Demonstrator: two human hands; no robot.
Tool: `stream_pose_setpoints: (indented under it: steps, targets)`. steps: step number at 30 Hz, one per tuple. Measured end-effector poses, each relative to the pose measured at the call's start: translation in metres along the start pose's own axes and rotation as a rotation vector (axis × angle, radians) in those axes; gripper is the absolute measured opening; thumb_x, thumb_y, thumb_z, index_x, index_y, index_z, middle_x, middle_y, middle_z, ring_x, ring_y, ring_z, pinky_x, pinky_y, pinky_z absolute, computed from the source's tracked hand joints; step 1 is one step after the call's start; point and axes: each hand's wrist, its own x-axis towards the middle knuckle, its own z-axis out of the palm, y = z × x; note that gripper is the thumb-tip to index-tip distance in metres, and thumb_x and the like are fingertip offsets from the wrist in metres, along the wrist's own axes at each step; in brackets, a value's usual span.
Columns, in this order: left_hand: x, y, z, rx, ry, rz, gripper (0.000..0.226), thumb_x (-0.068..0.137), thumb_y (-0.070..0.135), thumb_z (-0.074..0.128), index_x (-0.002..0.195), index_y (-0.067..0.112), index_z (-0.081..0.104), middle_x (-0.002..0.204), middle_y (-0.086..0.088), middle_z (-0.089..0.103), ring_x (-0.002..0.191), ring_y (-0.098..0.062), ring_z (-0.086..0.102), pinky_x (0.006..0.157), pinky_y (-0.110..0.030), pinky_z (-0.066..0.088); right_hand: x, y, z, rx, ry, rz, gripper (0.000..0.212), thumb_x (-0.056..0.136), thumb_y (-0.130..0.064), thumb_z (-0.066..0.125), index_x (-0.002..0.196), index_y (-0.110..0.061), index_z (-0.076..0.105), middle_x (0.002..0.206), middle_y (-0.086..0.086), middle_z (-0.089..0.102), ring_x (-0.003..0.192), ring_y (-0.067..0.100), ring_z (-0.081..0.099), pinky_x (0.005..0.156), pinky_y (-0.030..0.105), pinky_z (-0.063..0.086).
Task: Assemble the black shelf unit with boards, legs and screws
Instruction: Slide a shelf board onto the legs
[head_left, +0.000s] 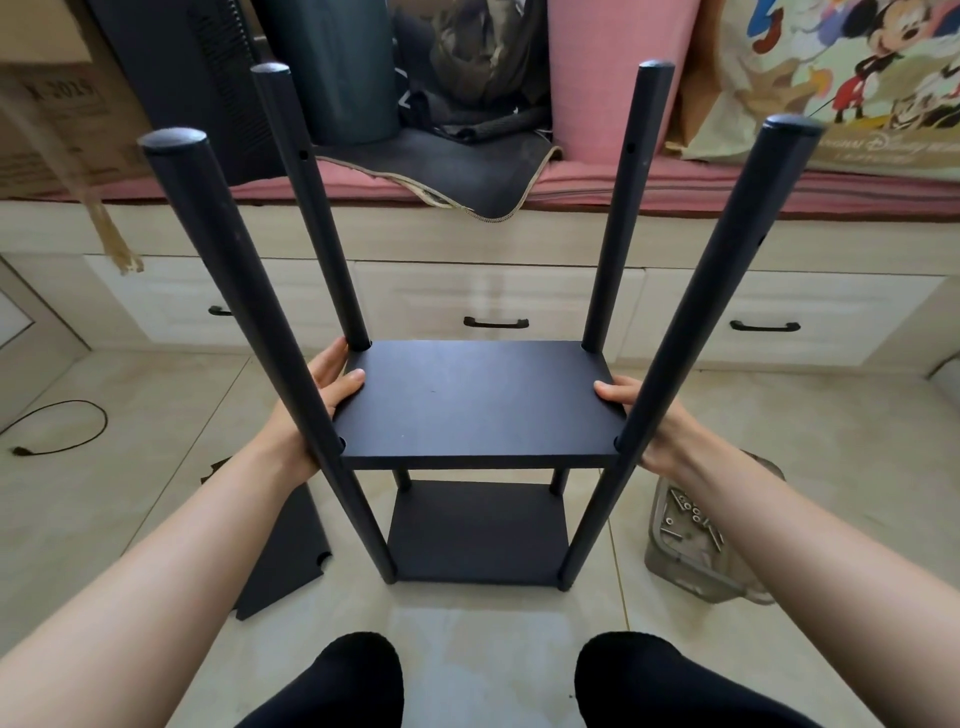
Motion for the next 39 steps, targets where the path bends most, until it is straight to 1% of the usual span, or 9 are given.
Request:
stream_pose_setpoints:
  steps: [5, 8, 11, 18, 23, 26, 29, 34, 39]
  targets:
    - [0.002, -0.005, -0.005, -0.013, -0.027, 0.029, 0.052, 0.098, 0.019, 0.065, 0.143, 0.04, 0.051, 0.144, 0.022, 0.055, 0.122, 0.001, 0.06, 0.086, -0.018, 0.056, 0.001, 0.001, 0.0, 0.003, -0.019, 0.004, 0.027, 0.091, -0.01, 0.062, 0.117, -0.005, 0.06, 0.109, 0.014, 0.067, 0.091, 0.027, 0.069, 0.067, 0.032, 0.059]
    - [0.003, -0.007, -0.005, -0.015, -0.026, 0.053, 0.046, 0.094, 0.024, 0.068, 0.13, 0.049, 0.055, 0.141, 0.025, 0.056, 0.124, 0.001, 0.059, 0.091, -0.022, 0.054, 0.003, 0.001, -0.001, 0.004, -0.025, -0.005, 0.034, 0.09, -0.01, 0.063, 0.123, -0.004, 0.059, 0.113, 0.014, 0.067, 0.093, 0.028, 0.069, 0.069, 0.033, 0.059]
    - [0.004, -0.01, -0.006, -0.008, -0.029, 0.082, 0.047, 0.094, 0.025, 0.068, 0.132, 0.05, 0.054, 0.141, 0.026, 0.056, 0.126, 0.002, 0.057, 0.099, -0.026, 0.05, 0.004, 0.001, -0.001, 0.003, -0.026, -0.017, 0.038, 0.09, -0.009, 0.062, 0.127, -0.002, 0.057, 0.115, 0.016, 0.066, 0.093, 0.028, 0.068, 0.07, 0.034, 0.059]
    - [0.005, -0.014, -0.007, -0.019, -0.033, 0.123, 0.048, 0.092, 0.026, 0.069, 0.131, 0.051, 0.056, 0.141, 0.026, 0.056, 0.129, 0.0, 0.055, 0.102, -0.03, 0.047, 0.006, 0.005, -0.005, 0.008, -0.043, -0.054, 0.029, 0.089, -0.01, 0.063, 0.118, -0.004, 0.062, 0.098, 0.011, 0.072, 0.078, 0.023, 0.073, 0.057, 0.03, 0.058]
    - [0.007, -0.017, -0.005, -0.012, -0.061, 0.134, 0.048, 0.096, 0.023, 0.066, 0.132, 0.053, 0.054, 0.141, 0.028, 0.055, 0.13, 0.001, 0.055, 0.105, -0.032, 0.046, 0.01, 0.002, -0.006, -0.024, -0.052, -0.051, 0.034, 0.087, -0.008, 0.064, 0.12, -0.003, 0.06, 0.101, 0.011, 0.071, 0.08, 0.023, 0.073, 0.059, 0.03, 0.059]
    - [0.009, -0.017, -0.006, -0.01, -0.075, 0.135, 0.049, 0.094, 0.026, 0.068, 0.132, 0.054, 0.055, 0.144, 0.027, 0.053, 0.133, -0.002, 0.052, 0.108, -0.037, 0.045, 0.011, 0.003, -0.008, -0.013, -0.07, -0.072, 0.046, 0.079, -0.012, 0.069, 0.123, -0.002, 0.059, 0.103, 0.012, 0.072, 0.084, 0.024, 0.073, 0.063, 0.031, 0.06]
    - [0.01, -0.018, -0.006, -0.011, -0.087, 0.137, 0.055, 0.09, 0.029, 0.072, 0.135, 0.053, 0.053, 0.146, 0.027, 0.051, 0.135, -0.002, 0.05, 0.109, -0.038, 0.043, 0.01, 0.003, -0.008, -0.027, -0.081, -0.089, 0.058, 0.07, -0.017, 0.072, 0.124, -0.001, 0.058, 0.101, 0.011, 0.072, 0.082, 0.023, 0.074, 0.06, 0.03, 0.059]
    - [0.009, -0.018, -0.006, -0.023, -0.081, 0.138, 0.052, 0.085, 0.033, 0.074, 0.128, 0.056, 0.058, 0.145, 0.027, 0.052, 0.134, -0.001, 0.051, 0.11, -0.04, 0.044, 0.01, 0.004, -0.009, -0.016, -0.089, -0.073, 0.043, 0.085, -0.012, 0.066, 0.126, -0.003, 0.057, 0.113, 0.014, 0.068, 0.088, 0.024, 0.072, 0.062, 0.03, 0.06]
    - [0.009, -0.017, -0.007, -0.018, -0.084, 0.138, 0.052, 0.085, 0.035, 0.074, 0.129, 0.057, 0.057, 0.146, 0.027, 0.052, 0.136, -0.003, 0.05, 0.112, -0.042, 0.043, 0.01, 0.005, -0.009, -0.019, -0.081, -0.073, 0.038, 0.09, -0.012, 0.064, 0.127, -0.004, 0.057, 0.112, 0.013, 0.069, 0.087, 0.023, 0.072, 0.061, 0.028, 0.059]
